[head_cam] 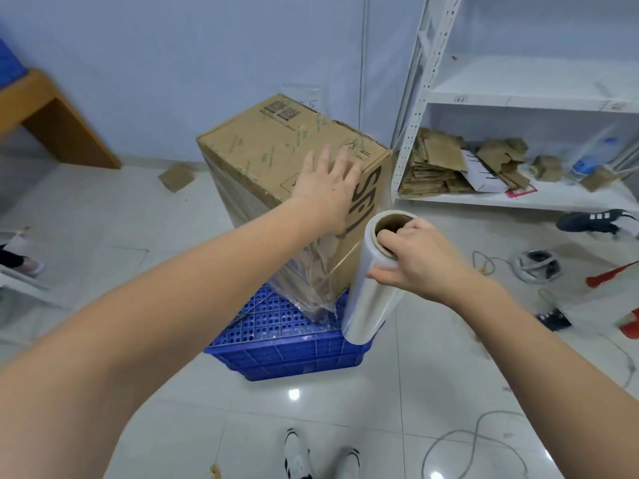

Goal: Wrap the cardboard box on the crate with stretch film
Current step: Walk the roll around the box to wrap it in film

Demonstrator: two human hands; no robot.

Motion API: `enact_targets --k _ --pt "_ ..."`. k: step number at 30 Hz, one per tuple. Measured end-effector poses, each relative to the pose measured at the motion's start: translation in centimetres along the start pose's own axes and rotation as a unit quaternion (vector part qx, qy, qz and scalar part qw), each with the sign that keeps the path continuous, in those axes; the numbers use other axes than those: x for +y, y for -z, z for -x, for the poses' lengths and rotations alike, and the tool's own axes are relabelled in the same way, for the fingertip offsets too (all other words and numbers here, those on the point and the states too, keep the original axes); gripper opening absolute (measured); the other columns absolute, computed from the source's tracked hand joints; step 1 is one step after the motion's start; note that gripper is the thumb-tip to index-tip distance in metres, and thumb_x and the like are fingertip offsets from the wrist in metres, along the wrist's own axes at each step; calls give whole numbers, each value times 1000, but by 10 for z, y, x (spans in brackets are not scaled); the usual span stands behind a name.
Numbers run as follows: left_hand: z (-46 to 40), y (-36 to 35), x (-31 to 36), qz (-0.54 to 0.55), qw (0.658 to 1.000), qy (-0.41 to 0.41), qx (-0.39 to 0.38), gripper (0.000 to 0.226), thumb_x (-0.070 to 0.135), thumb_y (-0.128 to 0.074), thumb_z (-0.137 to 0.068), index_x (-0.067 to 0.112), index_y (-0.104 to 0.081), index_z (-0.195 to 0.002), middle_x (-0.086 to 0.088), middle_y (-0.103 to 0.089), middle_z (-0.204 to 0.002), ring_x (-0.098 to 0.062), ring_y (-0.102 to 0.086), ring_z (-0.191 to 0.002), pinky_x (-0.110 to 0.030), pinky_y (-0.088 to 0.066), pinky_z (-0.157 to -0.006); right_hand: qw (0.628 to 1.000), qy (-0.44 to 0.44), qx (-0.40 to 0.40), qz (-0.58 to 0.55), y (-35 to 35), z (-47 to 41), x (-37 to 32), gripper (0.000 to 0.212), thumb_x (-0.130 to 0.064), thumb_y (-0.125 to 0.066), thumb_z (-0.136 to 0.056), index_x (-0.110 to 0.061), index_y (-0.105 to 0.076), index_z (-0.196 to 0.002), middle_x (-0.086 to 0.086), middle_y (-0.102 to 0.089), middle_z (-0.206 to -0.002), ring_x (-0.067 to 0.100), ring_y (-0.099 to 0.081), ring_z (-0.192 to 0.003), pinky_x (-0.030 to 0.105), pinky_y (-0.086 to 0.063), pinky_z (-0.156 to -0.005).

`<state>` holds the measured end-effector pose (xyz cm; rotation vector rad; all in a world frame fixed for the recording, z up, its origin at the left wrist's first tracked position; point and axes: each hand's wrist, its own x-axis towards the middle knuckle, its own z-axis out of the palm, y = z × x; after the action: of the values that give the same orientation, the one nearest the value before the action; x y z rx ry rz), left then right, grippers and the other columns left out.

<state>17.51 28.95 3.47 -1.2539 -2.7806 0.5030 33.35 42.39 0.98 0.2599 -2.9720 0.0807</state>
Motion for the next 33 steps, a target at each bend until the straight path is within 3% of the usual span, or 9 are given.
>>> enact_targets --k 4,9,14,16,19,22,25,29,33 --pt "-12 -19 2 42 999 20 4 120 37 -79 -86 19 12 -162 -15 3 -172 -42 -7 -156 -54 -20 -125 1000 -6 -11 7 4 1 -4 45 -59 -63 -80 -25 -33 -74 -16 -26 -55 17 -33 -54 34 -42 -81" --pt "-10 -18 6 42 999 16 -12 98 26 -62 -100 14 13 -163 -18 9 -171 -45 -3 -156 -54 -16 -126 998 -23 -44 24 9 4 -8 44 -60 -64 -81 -24 -39 -76 -10 -37 -58 19 -39 -59 35 -42 -84" --pt "-4 -18 2 45 999 2 -5 80 23 -45 -106 10 10 -163 -18 6 -171 -46 -4 -156 -56 -16 -126 992 -68 -94 40 19 9 -20 38 -52 -61 -88 -22 -38 -84 -2 -44 -73 23 -44 -76 34 -39 -71" --pt "-3 -15 3 48 999 2 0 77 21 -46 -105 10 4 -163 -18 2 -171 -47 -7 -155 -56 -19 -125 991 -79 -98 36 17 10 -24 29 -43 -55 -92 -21 -36 -88 -2 -48 -72 23 -46 -76 35 -44 -79" --pt "-6 -11 4 57 998 -5 4 71 17 -49 -104 9 -8 -162 -20 -7 -170 -49 -14 -153 -58 -25 -122 993 -81 -69 53 10 8 -31 18 -31 -50 -85 -19 -37 -83 -6 -43 -57 21 -48 -60 33 -41 -91" --pt "-7 -15 4 79 997 -3 21 66 33 -46 -107 12 -13 -160 -18 -10 -170 -48 -17 -152 -59 -27 -120 992 -102 -25 63 9 7 -34 31 -39 -61 -81 -18 -38 -77 -15 -19 -47 21 -38 -51 34 -43 -80" --pt "-4 -23 7 63 998 9 19 103 62 -63 -91 16 -4 -162 -16 -7 -171 -46 -12 -154 -61 -25 -121 994 -97 -7 58 9 7 -34 42 -41 -71 -76 -19 -36 -74 -18 -5 -49 21 -30 -48 34 -43 -70" --pt "-6 -26 11 20 999 14 21 103 28 -68 -95 14 8 -162 -20 -1 -170 -47 -9 -155 -56 -23 -124 994 -91 2 61 6 7 -33 43 -40 -71 -76 -19 -34 -74 -17 -7 -49 22 -30 -46 36 -47 -69" --pt "-6 -22 11 28 1000 11 6 99 14 -64 -95 14 8 -162 -18 2 -171 -46 -6 -156 -55 -20 -125 993 -89 3 81 0 6 -30 35 -45 -61 -83 -20 -37 -77 -12 -24 -48 24 -40 -51 37 -44 -74"
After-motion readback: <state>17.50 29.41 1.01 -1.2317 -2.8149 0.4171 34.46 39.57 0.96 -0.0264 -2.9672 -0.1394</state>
